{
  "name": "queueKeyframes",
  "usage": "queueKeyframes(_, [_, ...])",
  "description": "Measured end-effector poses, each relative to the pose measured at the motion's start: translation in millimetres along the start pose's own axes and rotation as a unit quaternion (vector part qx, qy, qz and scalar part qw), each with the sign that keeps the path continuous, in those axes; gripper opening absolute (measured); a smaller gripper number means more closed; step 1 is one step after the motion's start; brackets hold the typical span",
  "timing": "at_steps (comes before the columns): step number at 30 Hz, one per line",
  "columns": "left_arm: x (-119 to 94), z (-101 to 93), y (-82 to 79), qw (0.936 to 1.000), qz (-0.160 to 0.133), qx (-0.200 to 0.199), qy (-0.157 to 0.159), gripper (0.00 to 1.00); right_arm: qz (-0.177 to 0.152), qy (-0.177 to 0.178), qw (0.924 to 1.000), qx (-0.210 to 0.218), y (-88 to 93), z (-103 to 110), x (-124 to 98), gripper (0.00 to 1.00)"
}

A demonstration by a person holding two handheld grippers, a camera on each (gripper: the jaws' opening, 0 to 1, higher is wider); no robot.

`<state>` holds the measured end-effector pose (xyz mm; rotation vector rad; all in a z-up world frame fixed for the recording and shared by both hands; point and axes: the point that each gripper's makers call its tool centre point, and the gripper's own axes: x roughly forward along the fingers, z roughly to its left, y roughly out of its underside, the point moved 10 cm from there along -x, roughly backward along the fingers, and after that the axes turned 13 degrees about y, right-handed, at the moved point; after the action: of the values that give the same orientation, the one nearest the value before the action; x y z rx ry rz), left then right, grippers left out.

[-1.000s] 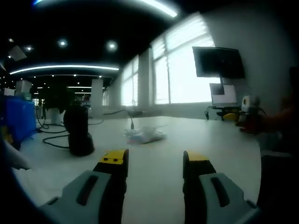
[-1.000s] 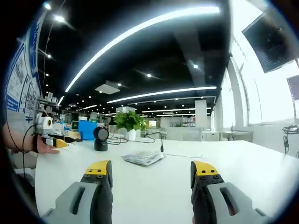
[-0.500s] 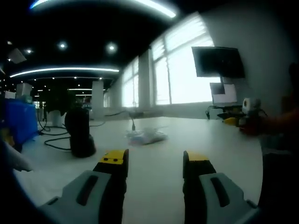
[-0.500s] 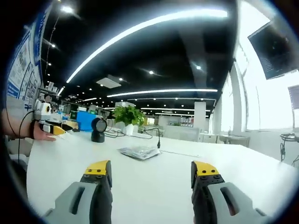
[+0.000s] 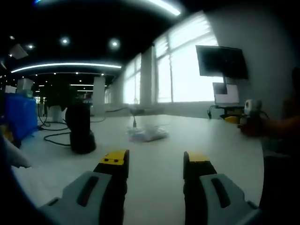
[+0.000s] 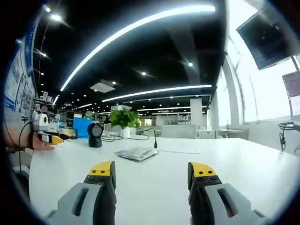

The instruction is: Clip sheet goods on table flip sheet goods clip sheet goods scan sheet goods put sheet goods back to table

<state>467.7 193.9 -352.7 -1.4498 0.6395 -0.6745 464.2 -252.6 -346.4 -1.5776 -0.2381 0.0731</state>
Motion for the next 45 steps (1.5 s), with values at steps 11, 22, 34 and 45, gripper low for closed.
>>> queueKeyframes(11, [3,5.5,2.3,0.9991,0.029,0.017,0.025,0.38,-0.001,-0.002,1.0000,0.002,1.0,1,1,0.57])
queueKeyframes(22, [0,4.1,2.2,0.9988,0.023,0.044,-0.005,0.42,0.006,0.001,1.0000,0.000,2.7,0,1,0.51])
queueKeyframes(34, [-4,10.4,1.7,0.9998,0.009,0.019,0.001,0.42,0.008,-0.003,1.0000,-0.002,3.1,1,0,0.51])
queueKeyframes(45, [-4,13.0,1.7,1.0000,-0.001,0.006,0.004,0.42,0.003,-0.001,1.0000,0.002,2.5,0,-1,0.51])
